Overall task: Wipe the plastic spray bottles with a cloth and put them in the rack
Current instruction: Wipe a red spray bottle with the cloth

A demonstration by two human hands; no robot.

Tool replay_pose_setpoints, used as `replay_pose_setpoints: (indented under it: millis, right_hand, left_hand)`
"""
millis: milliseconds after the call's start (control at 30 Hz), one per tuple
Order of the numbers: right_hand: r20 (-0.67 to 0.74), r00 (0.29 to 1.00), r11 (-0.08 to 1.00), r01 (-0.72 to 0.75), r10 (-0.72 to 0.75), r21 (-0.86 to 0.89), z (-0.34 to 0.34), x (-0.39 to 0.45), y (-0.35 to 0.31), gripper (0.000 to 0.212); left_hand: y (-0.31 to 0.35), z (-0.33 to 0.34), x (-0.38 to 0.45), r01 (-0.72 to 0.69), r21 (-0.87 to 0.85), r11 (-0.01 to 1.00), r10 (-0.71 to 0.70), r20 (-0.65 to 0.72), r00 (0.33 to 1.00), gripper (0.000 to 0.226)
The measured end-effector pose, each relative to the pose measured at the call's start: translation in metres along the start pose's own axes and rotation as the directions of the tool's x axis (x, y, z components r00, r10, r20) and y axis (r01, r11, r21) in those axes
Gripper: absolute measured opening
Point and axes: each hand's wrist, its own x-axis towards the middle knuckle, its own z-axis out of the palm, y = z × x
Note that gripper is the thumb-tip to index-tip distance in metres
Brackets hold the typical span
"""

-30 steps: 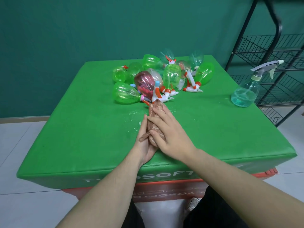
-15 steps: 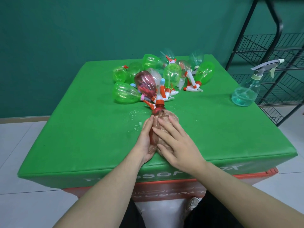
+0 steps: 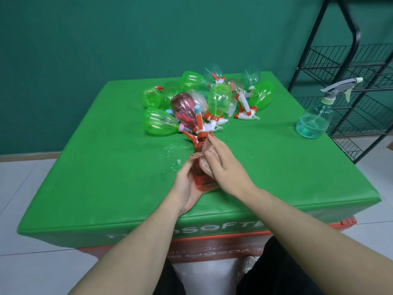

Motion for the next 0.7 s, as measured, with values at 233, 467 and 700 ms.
replay_pose_setpoints:
  millis: [233, 467, 700]
  right_hand:
    - [0.049, 0.975, 0.948, 0.222, -0.217, -0.230, 0.007, -0.023, 0.012, 0.058]
    - [0.084, 0.929, 0.879, 0.368, -0.360, -0.304, -0.001, -0.047, 0.032, 0.055]
    - [0.020, 0.930, 0.904, 0.362, -0.368, -0.228, -0.018, -0.049, 0.025, 0.056]
  left_hand:
    - [-0.001, -0.003, 0.002, -0.012, -0.103, 0.995, 0.003, -0.081, 0.997, 0.047]
    - [0.006, 0.007, -0.007, -0.049, 0.079, 0.996, 0.054, -0.062, 0.997, 0.063]
    - [0.005, 0.013, -0.012, -0.088, 0.233, 0.968, 0.096, -0.021, 0.995, 0.057]
